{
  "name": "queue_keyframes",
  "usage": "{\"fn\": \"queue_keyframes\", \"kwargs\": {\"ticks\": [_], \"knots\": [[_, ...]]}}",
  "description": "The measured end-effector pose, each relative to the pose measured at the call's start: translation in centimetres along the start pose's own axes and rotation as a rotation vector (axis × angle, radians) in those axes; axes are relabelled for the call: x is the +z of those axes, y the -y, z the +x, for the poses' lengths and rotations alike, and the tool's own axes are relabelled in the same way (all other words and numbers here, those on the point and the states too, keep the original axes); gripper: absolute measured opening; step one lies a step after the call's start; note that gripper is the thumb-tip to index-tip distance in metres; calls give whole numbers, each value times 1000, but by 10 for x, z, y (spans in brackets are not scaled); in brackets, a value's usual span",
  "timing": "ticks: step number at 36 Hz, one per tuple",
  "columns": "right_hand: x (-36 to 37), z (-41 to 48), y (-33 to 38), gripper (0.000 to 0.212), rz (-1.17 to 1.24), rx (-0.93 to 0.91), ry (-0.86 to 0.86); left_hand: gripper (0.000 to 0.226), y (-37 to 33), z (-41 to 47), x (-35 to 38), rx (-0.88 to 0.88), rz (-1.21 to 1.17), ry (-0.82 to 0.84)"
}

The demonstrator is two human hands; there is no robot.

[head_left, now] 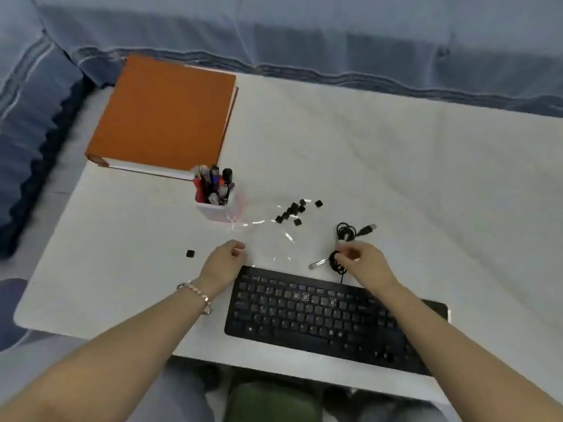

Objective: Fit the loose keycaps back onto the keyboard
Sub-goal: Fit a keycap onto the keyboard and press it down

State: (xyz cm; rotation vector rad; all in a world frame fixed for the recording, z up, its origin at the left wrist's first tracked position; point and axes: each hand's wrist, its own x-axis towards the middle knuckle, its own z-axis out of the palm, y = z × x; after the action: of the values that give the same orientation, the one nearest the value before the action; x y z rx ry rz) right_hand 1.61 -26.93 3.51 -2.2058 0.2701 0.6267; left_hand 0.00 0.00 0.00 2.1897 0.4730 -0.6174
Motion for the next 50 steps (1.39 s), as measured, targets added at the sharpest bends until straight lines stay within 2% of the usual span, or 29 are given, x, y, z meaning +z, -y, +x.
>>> {"fn": "queue_keyframes", "kwargs": {"ticks": [5, 10, 15, 20, 24, 29, 32, 34, 36, 40, 46, 50], "knots": [[45, 67, -9, 30, -137, -198, -33, 19, 28, 42, 26, 120, 34, 91], [81, 114, -3, 40, -295, -395, -127, 20, 44, 54, 16, 253, 62, 172], [93, 130, -1, 24, -322, -457, -187, 9, 46, 48, 16, 329, -3, 268], [92, 121, -9, 18, -383, -497, -260, 9, 52, 47, 24, 377, -48, 209], [88, 87, -10, 14, -125, -429, -307, 13, 53, 44, 27, 398, -70, 156], [85, 26, -14, 19, 463, -252, -75, 16, 55, 39, 31, 401, -67, 96], [84, -5, -18, 31, 669, -254, -6, 20, 58, 36, 36, 406, -82, 51], [81, -24, -17, 38, 821, -273, -11, 20, 60, 33, 39, 406, -85, 10], [77, -40, -14, 37, 914, -311, -41, 19, 61, 31, 41, 414, -64, -13], [72, -63, -9, 26, 851, -429, -129, 18, 60, 31, 41, 418, -50, -28], [73, -78, -5, 36, 678, -575, -235, 18, 61, 32, 44, 422, -46, -49], [77, -80, -6, 38, 611, -645, -226, 20, 62, 33, 46, 429, -48, -68]]}}
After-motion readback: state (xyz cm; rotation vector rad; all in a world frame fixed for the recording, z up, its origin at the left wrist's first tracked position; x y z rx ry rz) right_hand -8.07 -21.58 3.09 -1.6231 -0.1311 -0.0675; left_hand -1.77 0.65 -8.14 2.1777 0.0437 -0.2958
